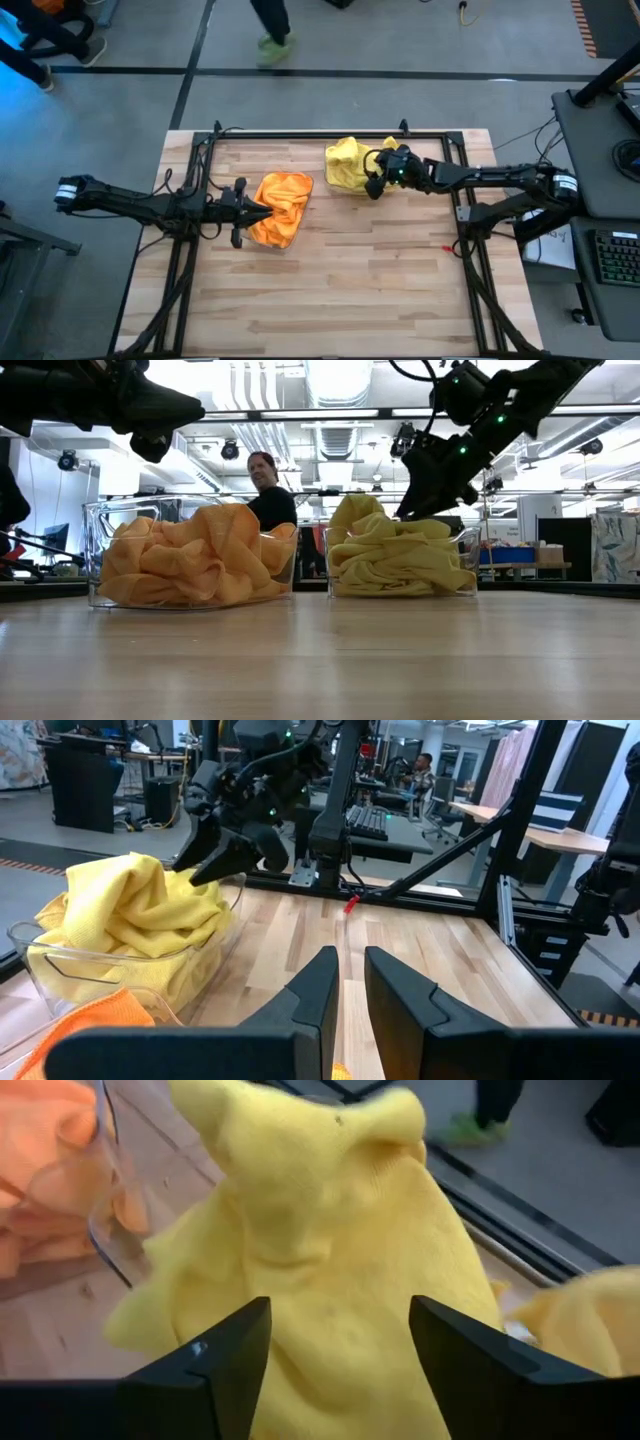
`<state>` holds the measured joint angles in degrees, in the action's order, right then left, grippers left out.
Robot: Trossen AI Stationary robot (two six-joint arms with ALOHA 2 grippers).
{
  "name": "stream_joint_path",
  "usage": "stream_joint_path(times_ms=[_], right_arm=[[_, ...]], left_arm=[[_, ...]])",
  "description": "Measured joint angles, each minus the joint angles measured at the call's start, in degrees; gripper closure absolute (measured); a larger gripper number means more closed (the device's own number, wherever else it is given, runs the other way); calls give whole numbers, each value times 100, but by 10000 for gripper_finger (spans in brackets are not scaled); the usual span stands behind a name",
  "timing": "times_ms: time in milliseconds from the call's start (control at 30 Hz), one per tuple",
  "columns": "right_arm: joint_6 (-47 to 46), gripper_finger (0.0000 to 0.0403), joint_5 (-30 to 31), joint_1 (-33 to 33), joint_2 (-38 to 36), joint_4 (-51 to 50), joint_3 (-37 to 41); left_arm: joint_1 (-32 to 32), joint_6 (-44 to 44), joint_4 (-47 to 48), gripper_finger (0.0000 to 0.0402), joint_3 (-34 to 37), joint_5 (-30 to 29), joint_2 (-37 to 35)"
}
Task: Sort microfiber towel by color & place in baskets
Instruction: Put the yellow microfiber towel into the top right transparent bin
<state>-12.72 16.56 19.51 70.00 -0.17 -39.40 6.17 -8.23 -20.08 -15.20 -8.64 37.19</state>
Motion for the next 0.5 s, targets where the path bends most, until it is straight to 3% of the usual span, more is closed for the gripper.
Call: stream_joint_path(times_ms=[167, 367, 500], right_arm=[[-1, 160, 0, -50, -249, 133, -35], [1227, 179, -655, -140, -170, 1781, -42], [1714, 190, -750, -138, 207, 2045, -160]], left_arm=[[-2, 0, -1, 363, 0, 0, 0], [0, 0, -33, 363, 0, -2, 0], [-2, 0, -31, 363, 0, -1, 11]])
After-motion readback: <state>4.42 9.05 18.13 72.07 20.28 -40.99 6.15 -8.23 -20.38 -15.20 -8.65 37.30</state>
